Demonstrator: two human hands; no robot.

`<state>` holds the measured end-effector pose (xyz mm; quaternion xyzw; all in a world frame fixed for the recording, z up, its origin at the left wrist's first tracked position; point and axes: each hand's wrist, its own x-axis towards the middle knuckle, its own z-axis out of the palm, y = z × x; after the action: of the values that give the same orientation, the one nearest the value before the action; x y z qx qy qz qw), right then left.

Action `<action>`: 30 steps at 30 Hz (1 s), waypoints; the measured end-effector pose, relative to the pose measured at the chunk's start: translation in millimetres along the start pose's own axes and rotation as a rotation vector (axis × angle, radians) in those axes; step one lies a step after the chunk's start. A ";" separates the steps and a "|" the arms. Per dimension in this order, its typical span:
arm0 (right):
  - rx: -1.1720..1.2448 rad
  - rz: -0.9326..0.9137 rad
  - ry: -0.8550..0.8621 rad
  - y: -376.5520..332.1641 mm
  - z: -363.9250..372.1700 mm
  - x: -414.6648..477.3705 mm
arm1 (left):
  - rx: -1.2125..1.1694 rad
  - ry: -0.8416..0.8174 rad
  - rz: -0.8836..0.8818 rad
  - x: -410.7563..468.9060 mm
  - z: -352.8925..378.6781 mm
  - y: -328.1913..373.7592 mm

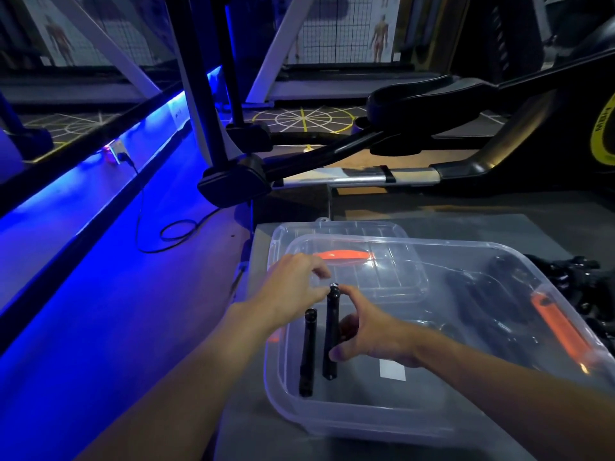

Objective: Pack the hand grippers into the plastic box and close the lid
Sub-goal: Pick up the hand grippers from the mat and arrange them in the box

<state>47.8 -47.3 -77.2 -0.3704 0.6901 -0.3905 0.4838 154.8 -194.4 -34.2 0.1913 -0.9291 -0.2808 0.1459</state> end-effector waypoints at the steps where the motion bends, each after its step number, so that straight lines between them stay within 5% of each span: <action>1: -0.009 0.023 0.000 3.7 -1.2 2.4 | -0.010 0.018 0.027 -0.3 0.6 -3.7; 14: -0.131 0.092 -0.134 20.5 10.0 34.4 | -0.056 -0.074 -0.104 -14.9 0.8 -25.6; 30: -0.279 -0.003 -0.012 31.2 24.7 44.6 | -0.059 -0.077 -0.086 -16.7 1.6 -22.4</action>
<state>55.9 -78.4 -127.6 -0.4376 0.7343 -0.2891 0.4310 175.0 -203.6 -51.1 0.2158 -0.9163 -0.3212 0.1036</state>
